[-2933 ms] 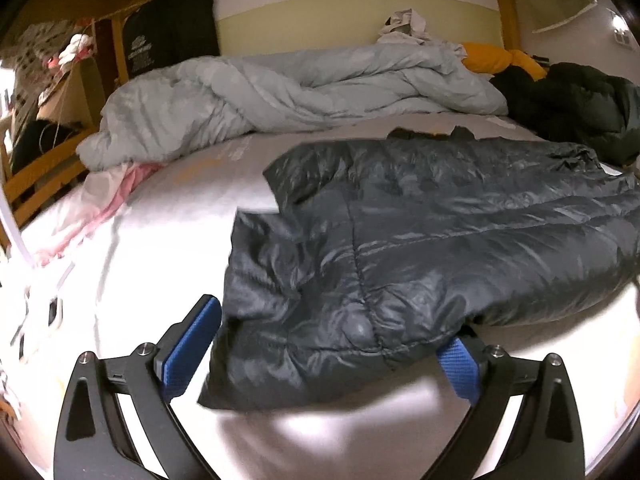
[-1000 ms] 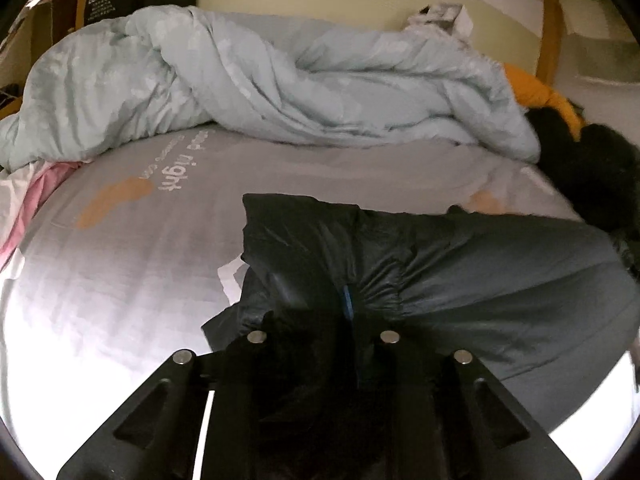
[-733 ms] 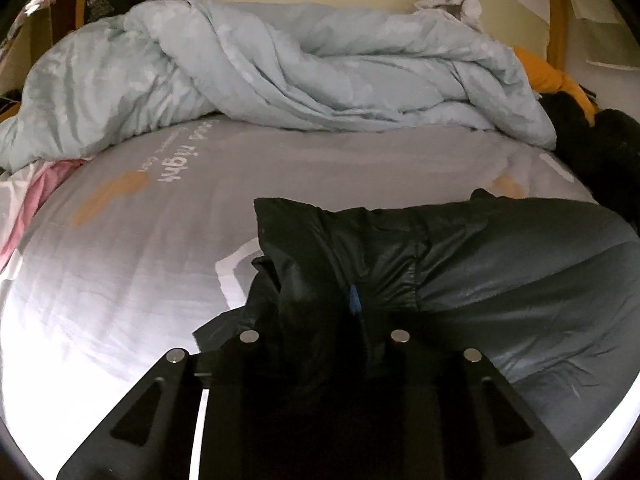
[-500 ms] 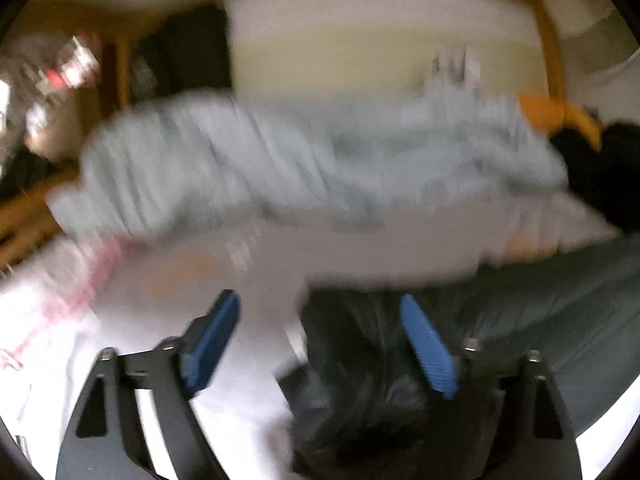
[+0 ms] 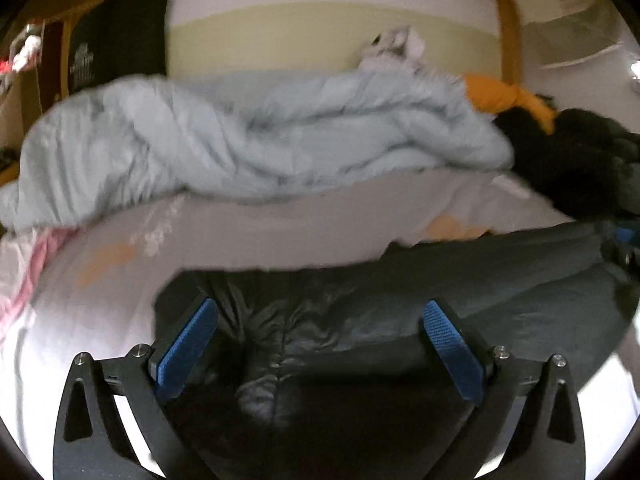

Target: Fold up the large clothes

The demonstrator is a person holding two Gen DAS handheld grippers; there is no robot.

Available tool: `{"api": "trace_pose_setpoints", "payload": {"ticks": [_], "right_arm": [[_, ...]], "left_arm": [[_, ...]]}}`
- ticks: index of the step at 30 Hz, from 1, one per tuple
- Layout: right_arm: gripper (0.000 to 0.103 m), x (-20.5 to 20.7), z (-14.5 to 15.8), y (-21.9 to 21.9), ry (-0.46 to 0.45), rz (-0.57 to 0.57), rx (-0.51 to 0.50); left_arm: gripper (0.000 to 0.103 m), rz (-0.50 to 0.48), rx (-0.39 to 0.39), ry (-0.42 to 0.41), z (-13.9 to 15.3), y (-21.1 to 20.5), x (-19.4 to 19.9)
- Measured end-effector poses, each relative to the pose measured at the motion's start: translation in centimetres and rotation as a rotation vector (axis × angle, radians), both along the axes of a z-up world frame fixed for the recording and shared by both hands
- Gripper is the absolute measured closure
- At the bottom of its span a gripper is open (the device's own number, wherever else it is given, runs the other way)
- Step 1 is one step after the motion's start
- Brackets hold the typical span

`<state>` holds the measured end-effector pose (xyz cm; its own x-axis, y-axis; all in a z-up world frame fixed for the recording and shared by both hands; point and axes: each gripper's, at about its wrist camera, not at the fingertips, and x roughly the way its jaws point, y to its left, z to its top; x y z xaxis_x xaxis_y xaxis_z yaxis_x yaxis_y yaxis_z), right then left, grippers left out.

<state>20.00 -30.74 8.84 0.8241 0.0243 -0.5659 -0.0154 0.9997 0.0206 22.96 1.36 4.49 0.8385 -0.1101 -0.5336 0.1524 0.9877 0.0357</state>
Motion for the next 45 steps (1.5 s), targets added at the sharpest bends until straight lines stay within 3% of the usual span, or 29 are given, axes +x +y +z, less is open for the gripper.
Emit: {"api": "trace_pose_setpoints", "payload": {"ticks": [3, 7, 13, 16, 21, 35, 40, 42, 44, 45], "right_arm": [[0.0, 3.2, -3.5, -0.4, 0.106, -0.055, -0.001], [0.0, 4.3, -5.0, -2.1, 0.098, -0.122, 0.089], [0.0, 5.2, -6.8, -1.9, 0.123, -0.101, 0.077], [0.0, 5.7, -7.3, -2.3, 0.136, -0.099, 0.105], [0.0, 6.4, -7.6, -1.7, 0.159, -0.115, 0.068], [0.0, 7.0, -7.9, -0.9, 0.199, -0.134, -0.005], [0.0, 7.0, -8.0, -0.8, 0.204, -0.136, -0.013], [0.0, 6.9, -8.0, -0.9, 0.203, -0.136, -0.015], [0.0, 6.9, -8.0, -0.9, 0.197, -0.138, -0.015], [0.0, 6.9, -8.0, -1.0, 0.196, -0.139, -0.014]], "left_arm": [[0.0, 0.057, -0.016, 0.05, -2.1, 0.9, 2.6], [0.0, 0.136, -0.103, 0.098, -3.7, 3.4, 4.5], [0.0, 0.199, -0.181, 0.203, -6.1, 5.1, 6.1], [0.0, 0.216, -0.156, 0.217, -6.6, 4.8, 6.0], [0.0, 0.236, -0.096, 0.248, -7.0, 4.1, 6.5], [0.0, 0.253, -0.034, 0.27, -7.3, 3.6, 7.1], [0.0, 0.252, -0.035, 0.266, -7.3, 3.7, 7.0], [0.002, 0.235, -0.077, 0.229, -6.8, 4.2, 6.3], [0.022, 0.222, -0.169, 0.114, -5.0, 5.3, 3.9], [0.023, 0.194, -0.238, 0.013, -3.5, 5.9, 1.5]]}}
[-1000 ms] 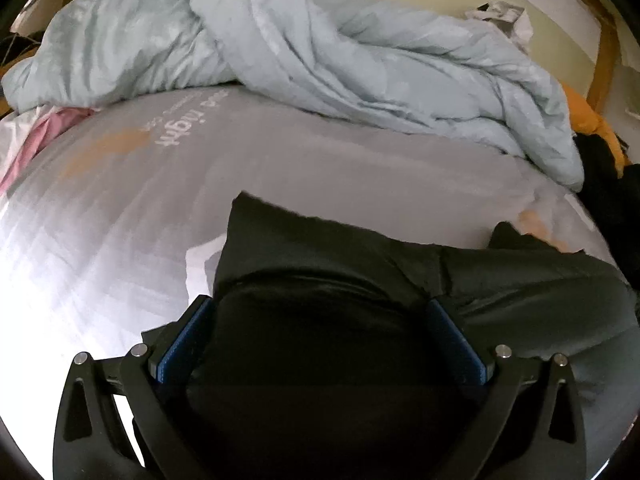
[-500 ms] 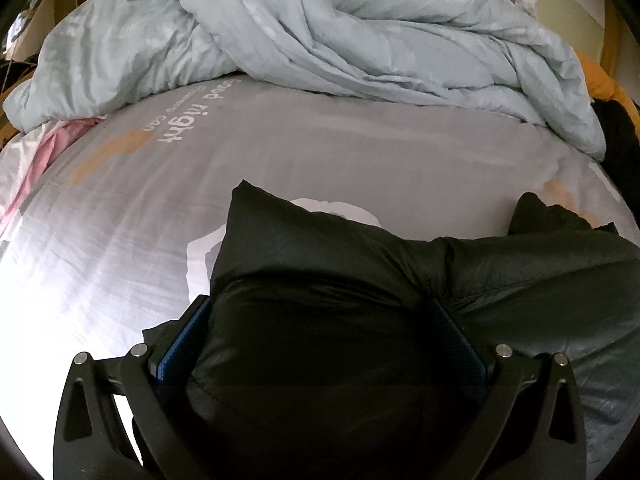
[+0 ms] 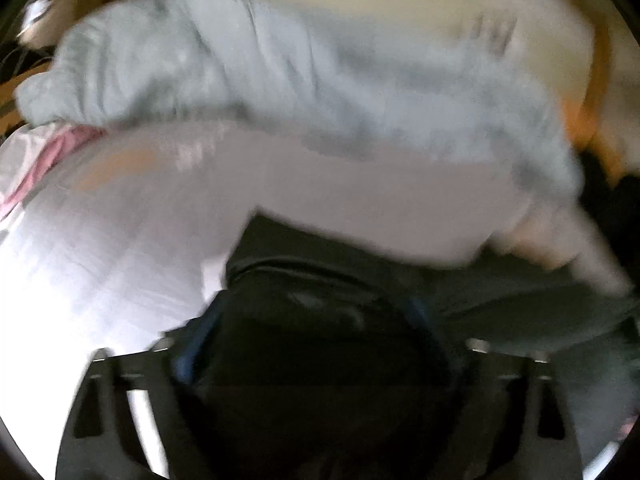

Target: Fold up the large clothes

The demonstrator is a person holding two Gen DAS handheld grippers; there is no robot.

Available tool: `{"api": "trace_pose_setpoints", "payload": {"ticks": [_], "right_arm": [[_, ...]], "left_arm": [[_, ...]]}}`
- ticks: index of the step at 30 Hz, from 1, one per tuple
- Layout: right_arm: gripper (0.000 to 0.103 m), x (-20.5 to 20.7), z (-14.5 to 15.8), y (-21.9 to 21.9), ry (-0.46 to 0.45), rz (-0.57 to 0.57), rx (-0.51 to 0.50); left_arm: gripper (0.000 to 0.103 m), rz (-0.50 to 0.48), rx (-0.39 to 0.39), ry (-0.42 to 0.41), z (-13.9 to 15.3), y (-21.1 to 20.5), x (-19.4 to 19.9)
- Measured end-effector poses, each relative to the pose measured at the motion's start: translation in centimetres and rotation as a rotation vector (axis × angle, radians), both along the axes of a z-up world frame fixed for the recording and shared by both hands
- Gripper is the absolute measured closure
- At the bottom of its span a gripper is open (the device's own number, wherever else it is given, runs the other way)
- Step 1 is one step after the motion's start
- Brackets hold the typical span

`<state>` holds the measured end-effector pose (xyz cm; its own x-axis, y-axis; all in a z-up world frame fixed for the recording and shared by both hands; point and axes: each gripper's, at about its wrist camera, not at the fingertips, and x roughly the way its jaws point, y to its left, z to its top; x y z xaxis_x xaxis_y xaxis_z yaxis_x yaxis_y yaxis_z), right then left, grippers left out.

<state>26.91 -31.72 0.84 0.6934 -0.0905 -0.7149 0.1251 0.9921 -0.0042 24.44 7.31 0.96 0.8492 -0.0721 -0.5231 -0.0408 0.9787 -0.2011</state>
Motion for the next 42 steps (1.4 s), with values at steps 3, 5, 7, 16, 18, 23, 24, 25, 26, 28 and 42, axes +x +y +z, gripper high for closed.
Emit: {"api": "trace_pose_setpoints", "payload": {"ticks": [3, 5, 7, 16, 18, 23, 24, 25, 26, 28, 42], "right_arm": [[0.0, 0.0, 0.0, 0.0, -0.005, -0.001, 0.001], [0.0, 0.0, 0.0, -0.1, -0.005, -0.001, 0.001], [0.0, -0.1, 0.0, -0.1, -0.008, -0.001, -0.001], [0.0, -0.3, 0.2, -0.2, -0.013, -0.001, -0.002], [0.0, -0.3, 0.2, -0.2, -0.016, -0.001, -0.001], [0.0, -0.5, 0.5, -0.1, -0.024, 0.005, -0.007], [0.003, -0.6, 0.7, 0.0, -0.028, 0.003, -0.016], [0.012, -0.9, 1.1, 0.2, -0.036, 0.009, -0.026], [0.017, -1.4, 1.7, 0.4, -0.047, 0.02, -0.033], [0.034, -2.7, 3.2, 0.5, -0.084, 0.024, -0.015], [0.09, -1.7, 7.3, 10.2, 0.261, 0.323, 0.323]], "left_arm": [[0.023, -0.092, -0.054, -0.198, 3.4, -0.7, -5.5], [0.033, -0.215, -0.04, -0.246, 5.2, -3.2, -8.0], [0.046, -0.319, -0.009, -0.226, 5.9, -6.5, -9.3], [0.092, -0.474, -0.065, 0.111, 0.5, -17.0, -7.1], [0.097, -0.44, -0.043, 0.156, -1.5, -17.6, -6.0], [0.1, -0.444, -0.128, 0.218, -3.6, -16.9, -4.6], [0.1, -0.442, -0.125, 0.22, -3.7, -16.9, -4.6], [0.1, -0.439, -0.115, 0.218, -3.6, -17.0, -4.9], [0.1, -0.435, -0.099, 0.213, -3.5, -17.1, -5.1], [0.1, -0.429, -0.07, 0.206, -3.3, -17.7, -5.3], [0.099, -0.438, -0.153, 0.204, -4.1, -16.5, -4.8]]}}
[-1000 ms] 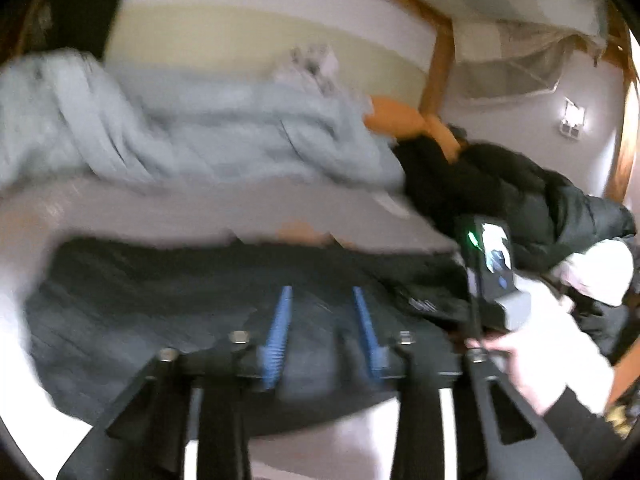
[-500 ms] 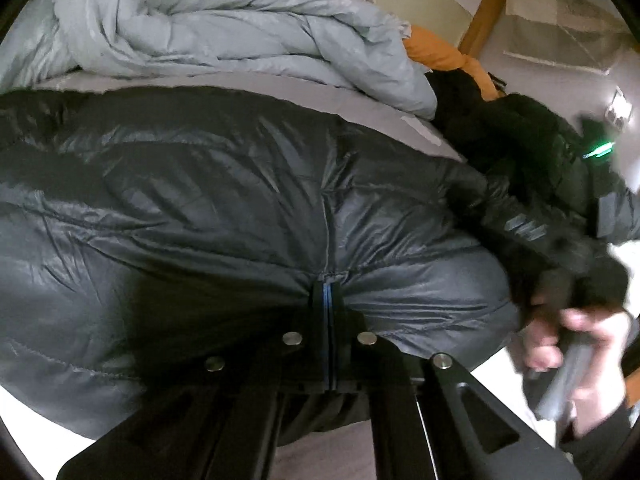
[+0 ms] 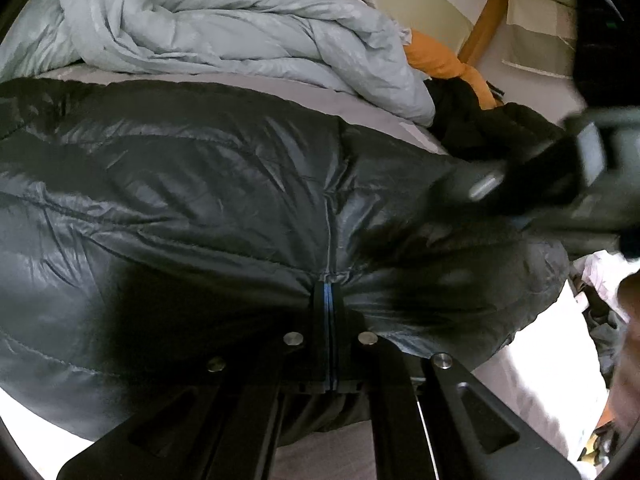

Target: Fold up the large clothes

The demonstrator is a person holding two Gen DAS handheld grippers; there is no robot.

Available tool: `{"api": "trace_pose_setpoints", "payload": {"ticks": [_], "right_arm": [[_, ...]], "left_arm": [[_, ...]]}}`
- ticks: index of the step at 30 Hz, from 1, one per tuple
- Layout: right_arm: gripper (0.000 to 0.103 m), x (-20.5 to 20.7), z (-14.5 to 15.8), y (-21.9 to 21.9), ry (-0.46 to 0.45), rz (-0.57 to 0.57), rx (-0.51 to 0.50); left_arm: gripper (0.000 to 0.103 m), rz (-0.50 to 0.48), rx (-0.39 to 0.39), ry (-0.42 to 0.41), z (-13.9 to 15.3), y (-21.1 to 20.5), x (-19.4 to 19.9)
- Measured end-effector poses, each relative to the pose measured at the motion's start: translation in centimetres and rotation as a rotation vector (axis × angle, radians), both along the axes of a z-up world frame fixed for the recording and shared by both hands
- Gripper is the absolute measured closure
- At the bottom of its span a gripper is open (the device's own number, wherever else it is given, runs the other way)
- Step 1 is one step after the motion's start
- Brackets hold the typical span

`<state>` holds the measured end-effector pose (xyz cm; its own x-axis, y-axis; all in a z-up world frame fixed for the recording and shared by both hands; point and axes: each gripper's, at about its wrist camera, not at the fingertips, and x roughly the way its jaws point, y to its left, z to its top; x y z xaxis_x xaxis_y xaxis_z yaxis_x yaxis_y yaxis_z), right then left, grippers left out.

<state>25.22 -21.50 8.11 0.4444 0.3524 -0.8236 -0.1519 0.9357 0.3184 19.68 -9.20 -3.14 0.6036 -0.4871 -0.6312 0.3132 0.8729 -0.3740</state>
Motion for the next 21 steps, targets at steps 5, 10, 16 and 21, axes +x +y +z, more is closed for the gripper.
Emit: {"api": "trace_pose_setpoints", "payload": {"ticks": [5, 10, 16, 21], "right_arm": [[0.094, 2.0, -4.4, 2.7, 0.114, 0.014, -0.102], [0.103, 4.3, -6.1, 2.4, 0.132, -0.024, -0.136], [0.103, 9.4, -7.1, 1.8, 0.144, -0.099, -0.117], [0.103, 12.7, -7.6, 1.7, 0.154, -0.135, -0.108]], "left_arm": [[0.099, -0.002, -0.019, 0.009, -0.2, 0.5, 0.1], [0.099, 0.004, -0.028, 0.022, -0.3, 0.7, 0.1], [0.099, 0.011, -0.051, 0.026, -0.4, 1.0, 0.1], [0.099, 0.015, -0.053, 0.022, -0.4, 1.1, -0.1]]}}
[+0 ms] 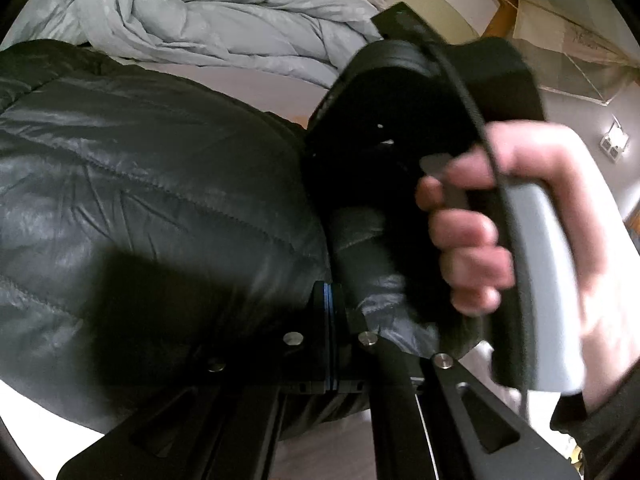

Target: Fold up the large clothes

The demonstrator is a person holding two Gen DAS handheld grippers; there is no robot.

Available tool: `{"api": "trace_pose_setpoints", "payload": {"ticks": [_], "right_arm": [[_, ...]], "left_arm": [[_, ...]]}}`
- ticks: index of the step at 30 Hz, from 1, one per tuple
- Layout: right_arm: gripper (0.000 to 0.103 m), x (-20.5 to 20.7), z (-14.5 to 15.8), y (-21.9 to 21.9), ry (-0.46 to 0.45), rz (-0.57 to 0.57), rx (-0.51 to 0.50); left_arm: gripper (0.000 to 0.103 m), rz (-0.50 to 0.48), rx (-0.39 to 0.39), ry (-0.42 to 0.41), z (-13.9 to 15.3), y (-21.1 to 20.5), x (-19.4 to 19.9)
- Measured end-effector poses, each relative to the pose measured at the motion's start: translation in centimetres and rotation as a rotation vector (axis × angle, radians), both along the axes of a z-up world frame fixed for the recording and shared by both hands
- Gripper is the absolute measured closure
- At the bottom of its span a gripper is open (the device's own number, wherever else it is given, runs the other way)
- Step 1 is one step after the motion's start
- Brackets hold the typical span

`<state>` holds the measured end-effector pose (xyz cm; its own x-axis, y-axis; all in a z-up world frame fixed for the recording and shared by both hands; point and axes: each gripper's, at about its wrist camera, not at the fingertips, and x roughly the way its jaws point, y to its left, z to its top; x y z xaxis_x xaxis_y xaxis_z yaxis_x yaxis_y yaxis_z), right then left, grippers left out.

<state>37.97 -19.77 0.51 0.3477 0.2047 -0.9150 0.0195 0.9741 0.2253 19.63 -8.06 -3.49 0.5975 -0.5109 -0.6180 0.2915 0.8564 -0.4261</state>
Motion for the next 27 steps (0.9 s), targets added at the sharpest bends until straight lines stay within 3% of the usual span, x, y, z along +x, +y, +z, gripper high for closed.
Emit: {"api": "trace_pose_setpoints", "payload": {"ticks": [3, 6, 8, 11, 14, 15, 16, 18, 20, 24, 27], "right_arm": [[0.103, 0.7, 0.2, 0.7, -0.037, -0.014, -0.077], [0.103, -1.6, 2.8, 0.6, -0.168, 0.006, -0.064], [0.103, -5.4, 5.4, -0.9, -0.284, 0.028, 0.004], [0.103, -11.1, 7.9, -4.7, -0.364, 0.007, 0.098], [0.097, -16.4, 9.4, -8.6, -0.417, -0.025, 0.09], [0.081, -18.0, 9.7, -10.1, -0.434, -0.045, 0.093], [0.044, -19.6, 9.8, -11.4, -0.459, -0.079, 0.102], [0.0, -23.5, 9.8, -14.6, -0.531, -0.195, 0.123], [0.0, -25.6, 9.0, -16.8, -0.569, -0.294, 0.147], [0.0, -25.3, 5.1, -18.9, -0.44, -0.368, 0.254], [0.0, -23.9, 1.7, -19.2, -0.383, -0.402, 0.407]], "left_arm": [[0.099, 0.0, -0.011, 0.005, -0.1, 0.1, 0.0], [0.099, 0.001, -0.017, 0.007, -0.2, 0.1, 0.2], [0.099, 0.002, -0.009, 0.005, -0.1, 0.0, 0.3], [0.099, 0.003, -0.006, 0.004, 0.0, 0.0, 0.4], [0.099, 0.004, -0.003, 0.002, 0.0, -0.1, 0.4], [0.099, 0.004, -0.001, 0.002, 0.0, -0.2, 0.5], [0.099, 0.005, 0.0, 0.002, -0.1, -0.2, 0.6], [0.099, 0.005, 0.006, 0.0, -0.1, -0.3, 0.5], [0.099, 0.005, 0.013, -0.002, 0.0, -0.4, 0.2], [0.099, 0.01, 0.039, -0.006, 0.0, -0.7, 0.0], [0.099, 0.009, 0.034, -0.004, 0.0, -0.6, 0.0]]}}
